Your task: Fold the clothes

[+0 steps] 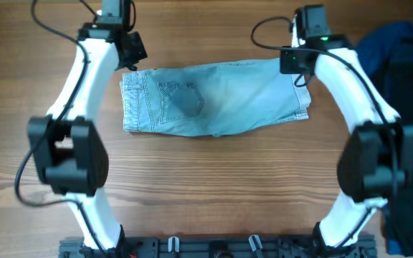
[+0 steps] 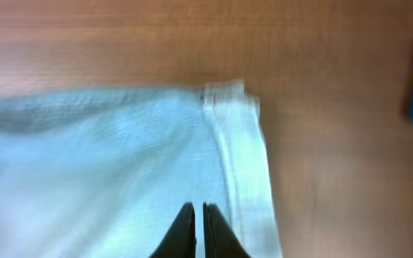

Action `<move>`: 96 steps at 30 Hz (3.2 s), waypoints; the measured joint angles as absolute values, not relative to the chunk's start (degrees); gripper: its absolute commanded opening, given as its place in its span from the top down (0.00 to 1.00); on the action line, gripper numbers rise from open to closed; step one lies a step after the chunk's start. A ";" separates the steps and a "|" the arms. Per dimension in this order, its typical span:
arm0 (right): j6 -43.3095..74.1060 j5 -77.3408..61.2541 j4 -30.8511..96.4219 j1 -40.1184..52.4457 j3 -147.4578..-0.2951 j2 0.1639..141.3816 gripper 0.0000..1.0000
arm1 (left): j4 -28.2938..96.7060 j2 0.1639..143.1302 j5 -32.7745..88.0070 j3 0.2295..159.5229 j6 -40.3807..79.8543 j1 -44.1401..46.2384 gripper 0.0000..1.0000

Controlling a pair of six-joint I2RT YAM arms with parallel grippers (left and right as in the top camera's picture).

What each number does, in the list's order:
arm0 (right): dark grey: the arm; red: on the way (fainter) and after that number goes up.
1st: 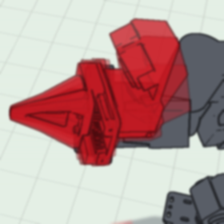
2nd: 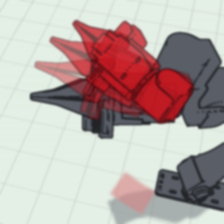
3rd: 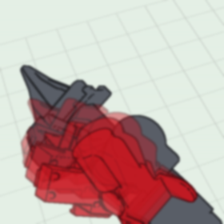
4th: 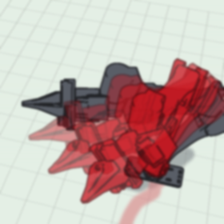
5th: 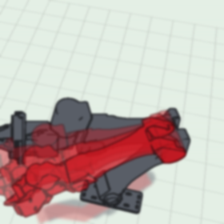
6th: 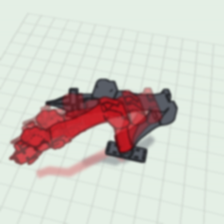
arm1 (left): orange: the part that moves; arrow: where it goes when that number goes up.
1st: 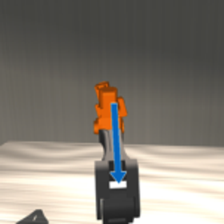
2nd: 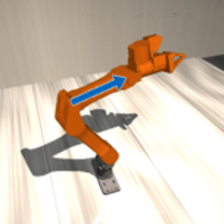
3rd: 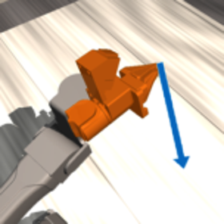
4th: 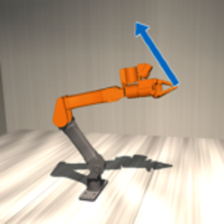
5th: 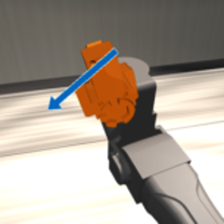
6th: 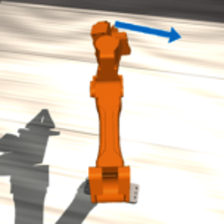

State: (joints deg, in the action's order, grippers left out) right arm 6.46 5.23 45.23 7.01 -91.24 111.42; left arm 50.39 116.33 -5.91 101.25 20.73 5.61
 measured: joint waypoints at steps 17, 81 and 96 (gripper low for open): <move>13.50 3.22 33.63 6.20 -66.00 109.08 0.94 | 45.95 125.82 -4.03 96.55 24.60 5.98 0.96; 8.69 -21.45 41.85 -7.53 -73.30 113.84 0.96 | 41.56 130.39 18.85 103.68 21.85 19.11 0.96; 7.35 -20.99 43.48 -6.90 -74.41 106.10 0.96 | 55.09 130.39 34.04 103.68 22.65 21.71 0.96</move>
State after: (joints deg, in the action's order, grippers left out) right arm 7.35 -20.99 43.48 -6.90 -74.41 106.10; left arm 55.09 130.39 34.04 103.68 22.65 21.71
